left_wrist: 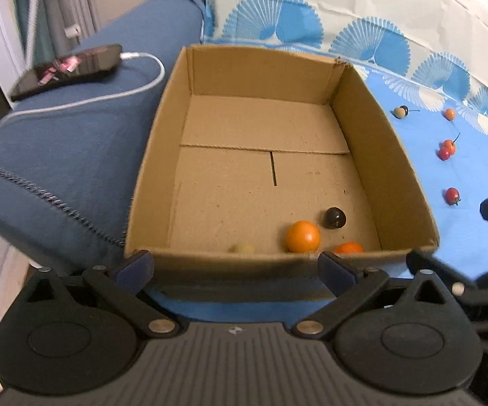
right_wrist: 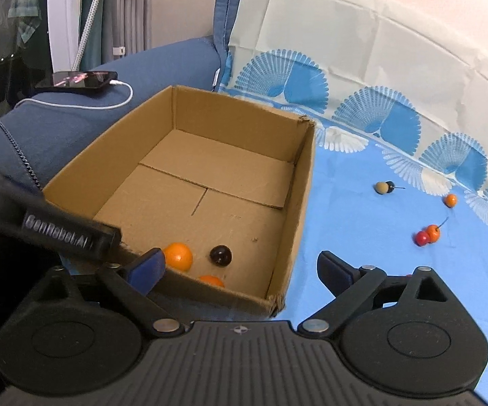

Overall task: Organize fruits
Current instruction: 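Lift both open grippers up out of the box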

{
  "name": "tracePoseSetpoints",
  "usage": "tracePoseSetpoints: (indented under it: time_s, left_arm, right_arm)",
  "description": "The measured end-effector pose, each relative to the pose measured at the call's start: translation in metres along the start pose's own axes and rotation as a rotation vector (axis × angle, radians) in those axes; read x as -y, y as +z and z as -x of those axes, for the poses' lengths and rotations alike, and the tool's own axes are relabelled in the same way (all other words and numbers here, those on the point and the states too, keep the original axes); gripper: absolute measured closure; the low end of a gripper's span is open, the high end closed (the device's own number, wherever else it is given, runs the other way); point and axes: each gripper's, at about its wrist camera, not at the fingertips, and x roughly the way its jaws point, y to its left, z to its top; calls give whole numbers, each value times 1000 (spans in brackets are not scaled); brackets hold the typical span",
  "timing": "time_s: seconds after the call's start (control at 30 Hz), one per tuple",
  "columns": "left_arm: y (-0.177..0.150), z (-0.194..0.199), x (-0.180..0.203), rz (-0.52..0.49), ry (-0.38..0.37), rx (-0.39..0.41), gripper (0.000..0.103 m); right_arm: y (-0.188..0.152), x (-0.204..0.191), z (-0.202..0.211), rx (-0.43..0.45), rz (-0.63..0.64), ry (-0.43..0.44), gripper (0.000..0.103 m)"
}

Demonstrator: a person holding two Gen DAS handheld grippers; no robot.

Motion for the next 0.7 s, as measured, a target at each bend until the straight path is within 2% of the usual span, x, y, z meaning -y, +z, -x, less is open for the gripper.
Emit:
tracePoseSetpoints:
  time_s: [0.27,0.7]
  left_arm:
    - [-10,34,3,-1,16,75,0]
    - [-19,59,14,-21,39,132,0]
  right_arm:
    - [-6,-4,33,80,-8,-2,4]
    - [-16,-5,65,150,-3,0,3]
